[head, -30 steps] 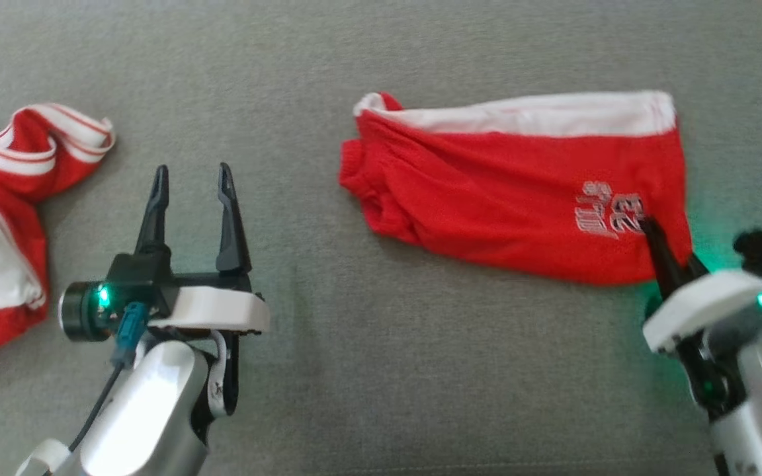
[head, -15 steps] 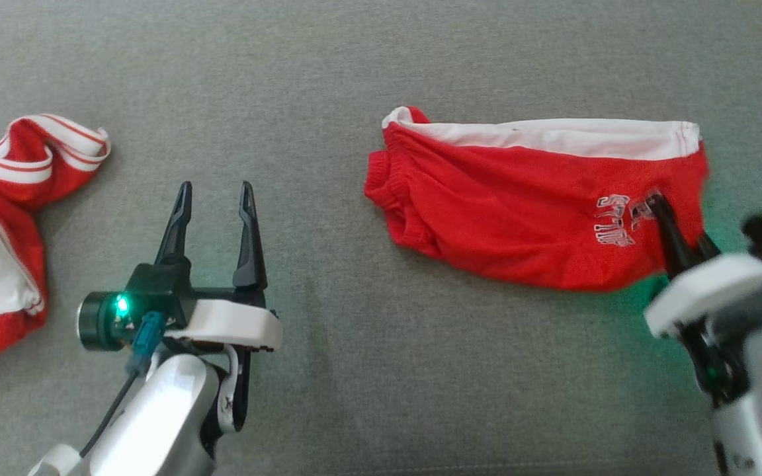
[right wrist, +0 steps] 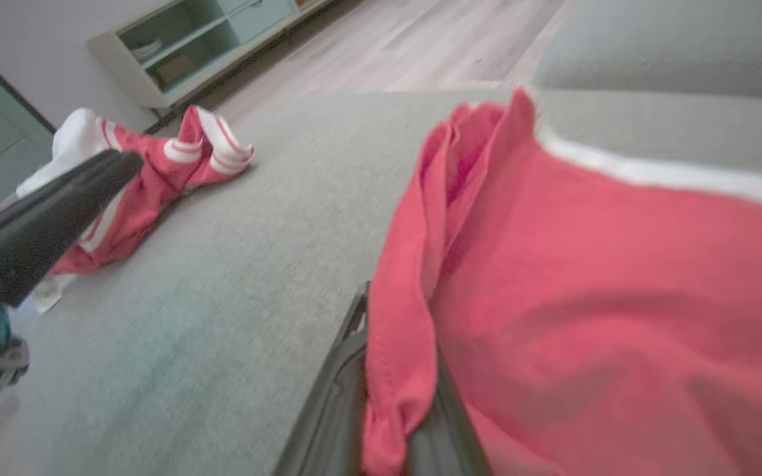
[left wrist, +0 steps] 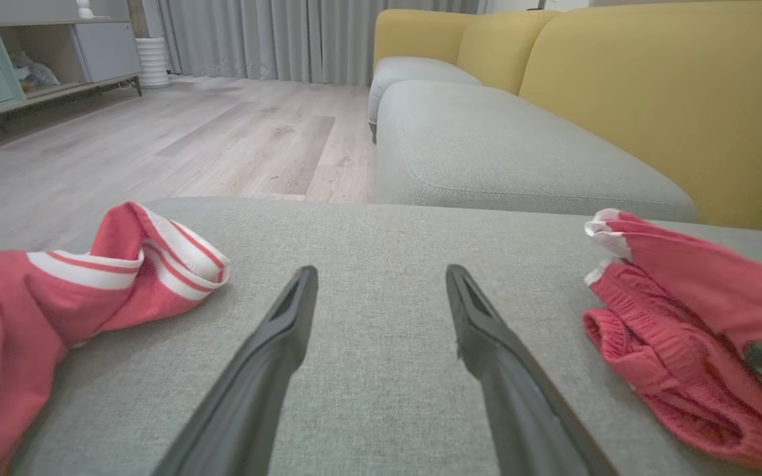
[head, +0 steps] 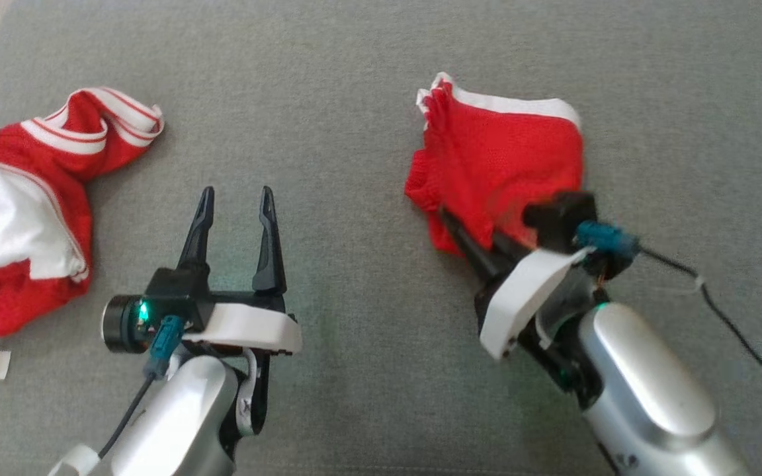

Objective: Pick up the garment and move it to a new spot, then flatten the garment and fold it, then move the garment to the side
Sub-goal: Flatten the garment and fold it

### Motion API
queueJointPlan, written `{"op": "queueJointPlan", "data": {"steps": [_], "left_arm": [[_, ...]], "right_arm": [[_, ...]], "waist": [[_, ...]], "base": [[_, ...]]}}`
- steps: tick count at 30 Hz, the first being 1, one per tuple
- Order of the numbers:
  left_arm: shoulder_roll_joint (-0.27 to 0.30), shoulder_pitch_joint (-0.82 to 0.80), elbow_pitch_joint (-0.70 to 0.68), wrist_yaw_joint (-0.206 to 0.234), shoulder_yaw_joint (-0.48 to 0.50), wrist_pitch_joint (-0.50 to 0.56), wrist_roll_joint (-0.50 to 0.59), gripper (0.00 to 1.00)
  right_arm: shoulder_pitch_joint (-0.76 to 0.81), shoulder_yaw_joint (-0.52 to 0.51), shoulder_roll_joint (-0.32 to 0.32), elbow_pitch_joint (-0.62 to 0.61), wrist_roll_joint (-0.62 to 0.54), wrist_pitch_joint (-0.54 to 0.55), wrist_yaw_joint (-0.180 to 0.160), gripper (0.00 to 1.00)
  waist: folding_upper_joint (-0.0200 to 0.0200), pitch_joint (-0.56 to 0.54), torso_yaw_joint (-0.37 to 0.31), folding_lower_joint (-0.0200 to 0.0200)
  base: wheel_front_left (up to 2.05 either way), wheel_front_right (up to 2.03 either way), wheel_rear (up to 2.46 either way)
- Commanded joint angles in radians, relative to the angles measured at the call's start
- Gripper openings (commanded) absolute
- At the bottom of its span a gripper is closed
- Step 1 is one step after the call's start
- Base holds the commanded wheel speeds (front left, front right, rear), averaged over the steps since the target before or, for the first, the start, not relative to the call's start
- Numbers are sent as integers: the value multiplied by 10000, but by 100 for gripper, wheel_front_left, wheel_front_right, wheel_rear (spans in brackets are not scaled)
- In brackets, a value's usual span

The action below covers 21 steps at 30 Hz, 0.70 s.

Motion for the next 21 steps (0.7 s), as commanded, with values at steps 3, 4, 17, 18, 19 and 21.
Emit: {"op": "queueJointPlan", "data": {"steps": [3, 4, 17, 18, 19, 21], "left_arm": [[52, -308, -19, -83, 356, -249, -147, 100], [47, -306, 20, -81, 360, -271, -151, 100], [284, -185, 178, -20, 404, -339, -131, 100], [307, -165, 167, -20, 399, -330, -133, 100], [333, -144, 152, -15, 391, -317, -132, 100], [376, -106, 103, 12, 369, -278, -119, 100]], "right_arm": [[281, 686, -103, -49, 90, -480, -7, 100], [312, 821, -138, -148, 237, -674, -7, 100], [775, -1440, -869, -2047, -449, -2899, -7, 100], [924, -1860, -841, -2096, -575, -2887, -7, 100], [1087, -2260, -815, -2142, -694, -2859, -7, 100], [1443, -2998, -759, -2254, -961, -2779, -7, 100]], "waist": [[0, 150, 110, 1], [0, 155, 93, 1], [0, -324, -490, 1], [0, -373, -529, 1], [0, -413, -565, 1], [0, -471, -631, 1]], "base": [[0, 0, 0], [0, 0, 0], [0, 0, 0], [0, 0, 0], [0, 0, 0], [0, 0, 0]]}}
